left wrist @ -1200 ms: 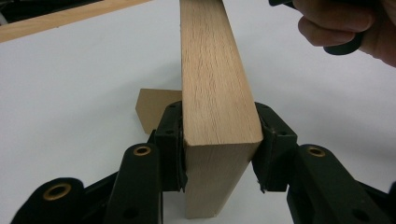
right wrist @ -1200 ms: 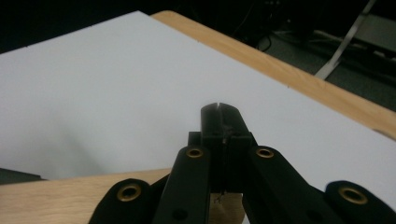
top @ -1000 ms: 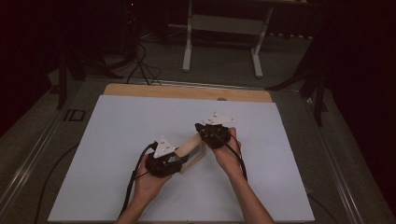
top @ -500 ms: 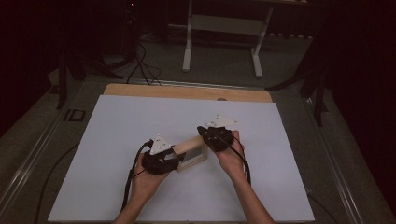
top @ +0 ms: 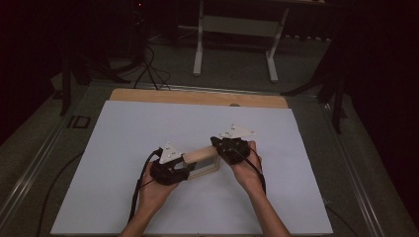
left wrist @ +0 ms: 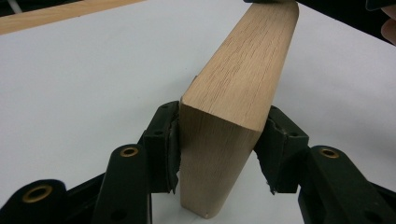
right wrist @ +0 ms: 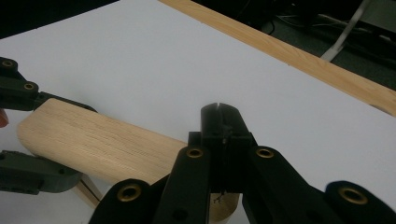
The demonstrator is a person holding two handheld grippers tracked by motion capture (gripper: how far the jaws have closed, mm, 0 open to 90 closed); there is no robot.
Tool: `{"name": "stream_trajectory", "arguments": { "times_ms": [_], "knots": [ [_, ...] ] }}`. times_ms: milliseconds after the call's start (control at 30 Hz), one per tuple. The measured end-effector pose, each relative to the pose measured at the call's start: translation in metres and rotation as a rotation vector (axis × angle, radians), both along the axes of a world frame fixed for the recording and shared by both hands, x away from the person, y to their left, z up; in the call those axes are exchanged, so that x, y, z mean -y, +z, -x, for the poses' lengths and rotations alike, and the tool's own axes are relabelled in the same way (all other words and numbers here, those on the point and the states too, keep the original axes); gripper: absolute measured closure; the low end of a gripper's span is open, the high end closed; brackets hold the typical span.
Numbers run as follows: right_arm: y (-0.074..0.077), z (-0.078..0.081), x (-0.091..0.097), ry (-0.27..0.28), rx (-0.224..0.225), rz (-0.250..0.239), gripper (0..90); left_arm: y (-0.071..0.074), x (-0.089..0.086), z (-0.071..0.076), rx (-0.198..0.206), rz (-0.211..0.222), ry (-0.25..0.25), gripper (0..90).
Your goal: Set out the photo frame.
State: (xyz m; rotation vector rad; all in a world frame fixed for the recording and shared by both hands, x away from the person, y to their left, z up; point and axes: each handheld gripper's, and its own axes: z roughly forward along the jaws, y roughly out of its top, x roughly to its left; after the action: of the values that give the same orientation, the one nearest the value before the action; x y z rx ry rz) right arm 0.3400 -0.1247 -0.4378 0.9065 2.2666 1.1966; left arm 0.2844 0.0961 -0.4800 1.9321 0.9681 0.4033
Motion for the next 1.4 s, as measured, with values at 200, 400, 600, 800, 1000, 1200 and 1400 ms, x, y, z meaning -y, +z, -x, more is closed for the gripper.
{"name": "stream_trajectory", "arguments": {
  "times_ms": [200, 400, 600, 800, 1000, 1200, 1400],
  "knots": [
    [0.002, 0.002, 0.011, 0.041, -0.005, -0.066, 64.0, -0.001, 0.001, 0.000, -0.002, -0.003, -0.015, 51.7],
    [0.005, 0.008, 0.021, 0.094, 0.009, -0.099, 49.9, -0.001, 0.002, 0.000, -0.002, -0.002, -0.016, 51.3],
    [-0.003, 0.012, 0.029, 0.135, -0.014, -0.114, 41.7, -0.001, 0.001, -0.001, -0.011, 0.004, -0.019, 50.7],
    [-0.014, 0.010, 0.030, 0.177, -0.048, -0.114, 34.7, -0.001, 0.000, -0.001, -0.010, 0.004, -0.016, 50.2],
    [-0.021, 0.007, 0.028, 0.200, -0.056, -0.106, 31.3, -0.001, -0.001, -0.001, -0.013, 0.008, -0.015, 50.3],
    [-0.025, 0.001, 0.027, 0.236, -0.067, -0.124, 27.1, 0.000, -0.002, 0.000, -0.008, 0.003, -0.013, 50.4],
    [-0.029, -0.002, 0.027, 0.265, -0.076, -0.123, 24.4, 0.000, -0.003, -0.001, -0.011, 0.004, -0.015, 50.4]
  ]
}}
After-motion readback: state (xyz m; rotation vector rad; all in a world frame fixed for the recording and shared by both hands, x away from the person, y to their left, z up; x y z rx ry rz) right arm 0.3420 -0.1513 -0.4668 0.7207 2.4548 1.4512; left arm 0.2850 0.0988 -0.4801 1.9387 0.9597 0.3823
